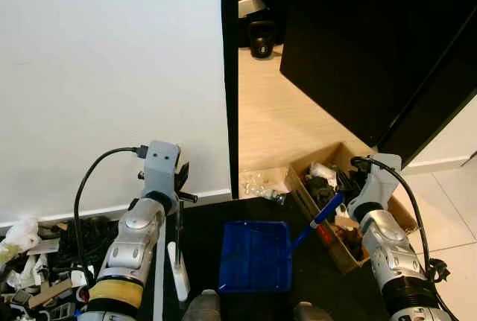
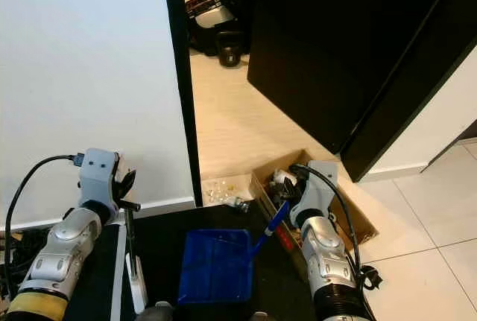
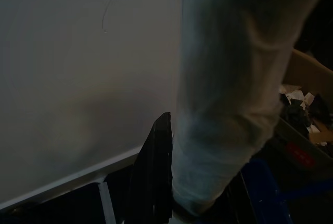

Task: Sweep floor

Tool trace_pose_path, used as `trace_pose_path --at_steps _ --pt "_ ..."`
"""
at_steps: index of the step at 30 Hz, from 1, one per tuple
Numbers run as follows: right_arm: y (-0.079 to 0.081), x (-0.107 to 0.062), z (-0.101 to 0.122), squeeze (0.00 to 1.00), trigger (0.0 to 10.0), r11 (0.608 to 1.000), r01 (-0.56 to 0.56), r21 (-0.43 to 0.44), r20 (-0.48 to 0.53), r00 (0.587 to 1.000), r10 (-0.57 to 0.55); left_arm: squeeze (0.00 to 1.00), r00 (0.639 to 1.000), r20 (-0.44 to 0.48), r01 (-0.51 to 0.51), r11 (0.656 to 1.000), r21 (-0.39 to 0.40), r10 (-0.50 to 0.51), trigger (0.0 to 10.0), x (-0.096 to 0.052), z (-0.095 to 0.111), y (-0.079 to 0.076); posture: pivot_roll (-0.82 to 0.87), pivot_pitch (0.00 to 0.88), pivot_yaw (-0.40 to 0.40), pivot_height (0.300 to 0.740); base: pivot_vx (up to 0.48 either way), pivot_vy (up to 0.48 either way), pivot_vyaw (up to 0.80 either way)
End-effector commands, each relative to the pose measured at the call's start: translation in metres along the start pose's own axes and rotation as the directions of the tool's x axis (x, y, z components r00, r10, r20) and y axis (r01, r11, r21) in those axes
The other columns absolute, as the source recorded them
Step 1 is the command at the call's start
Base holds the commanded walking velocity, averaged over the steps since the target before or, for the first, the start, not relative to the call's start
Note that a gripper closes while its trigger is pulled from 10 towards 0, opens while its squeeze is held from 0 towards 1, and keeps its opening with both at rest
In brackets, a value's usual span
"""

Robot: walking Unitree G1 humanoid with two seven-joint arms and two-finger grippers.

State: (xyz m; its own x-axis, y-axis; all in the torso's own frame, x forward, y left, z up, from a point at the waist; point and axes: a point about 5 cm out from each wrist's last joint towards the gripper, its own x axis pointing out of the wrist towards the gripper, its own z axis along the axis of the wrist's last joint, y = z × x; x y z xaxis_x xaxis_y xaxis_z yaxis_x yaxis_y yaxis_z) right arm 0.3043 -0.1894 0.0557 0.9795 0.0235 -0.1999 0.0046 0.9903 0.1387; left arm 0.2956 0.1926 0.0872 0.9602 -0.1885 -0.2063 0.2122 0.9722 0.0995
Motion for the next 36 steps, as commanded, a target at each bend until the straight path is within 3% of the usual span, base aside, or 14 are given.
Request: trace_pose_path --at_steps 1,12,15,18,28,33,36 --pt "0.001 0.002 0.004 0.0 10.0 1.0 -0.005 0.014 0.024 1.0 0.005 0.0 1.0 0.014 -0.01 1.0 -0.021 0.011 10.0 0.001 0.001 -0.001 0.14 0.096 0.003 0.74 0.0 0.0 0.0" --pt "0.002 0.002 0.004 0.0 10.0 1.0 -0.012 0.014 0.027 1.0 0.011 0.0 0.999 0.034 0.003 0.997 -0.075 -0.001 10.0 -0.001 0.001 -0.002 0.14 0.091 0.003 0.74 0.0 0.0 0.0" --pt "0.002 0.002 0.004 0.0 10.0 1.0 -0.012 0.014 0.027 1.0 0.012 0.0 0.999 0.042 0.012 0.998 -0.068 -0.009 10.0 -0.002 0.002 -0.003 0.14 0.092 0.004 0.74 0.0 0.0 0.0" --pt "0.004 0.001 0.002 0.0 10.0 1.0 -0.013 0.017 0.027 1.0 0.012 0.0 0.995 0.103 0.009 1.0 0.016 -0.01 10.0 -0.005 0.006 -0.003 0.14 0.094 0.004 0.74 0.0 0.0 0.0" --pt "0.009 -0.006 -0.009 0.0 10.0 1.0 -0.013 0.025 0.019 1.0 0.013 0.0 0.993 0.114 0.01 1.0 -0.021 -0.008 10.0 -0.018 -0.006 -0.013 0.13 0.067 0.0 0.74 0.0 0.0 0.0" --pt "0.031 -0.013 -0.029 0.0 10.0 0.998 -0.063 0.017 -0.027 0.998 0.064 0.0 0.99 0.141 0.001 1.0 0.001 -0.001 10.0 -0.017 -0.008 -0.02 0.13 0.028 -0.008 0.74 0.0 0.0 0.0" --pt "0.036 -0.015 -0.036 0.0 10.0 0.997 -0.079 -0.007 -0.042 0.996 0.079 0.0 0.989 0.147 -0.003 1.0 0.012 0.001 10.0 -0.015 -0.008 -0.019 0.13 0.017 -0.006 0.74 0.0 0.0 0.0"
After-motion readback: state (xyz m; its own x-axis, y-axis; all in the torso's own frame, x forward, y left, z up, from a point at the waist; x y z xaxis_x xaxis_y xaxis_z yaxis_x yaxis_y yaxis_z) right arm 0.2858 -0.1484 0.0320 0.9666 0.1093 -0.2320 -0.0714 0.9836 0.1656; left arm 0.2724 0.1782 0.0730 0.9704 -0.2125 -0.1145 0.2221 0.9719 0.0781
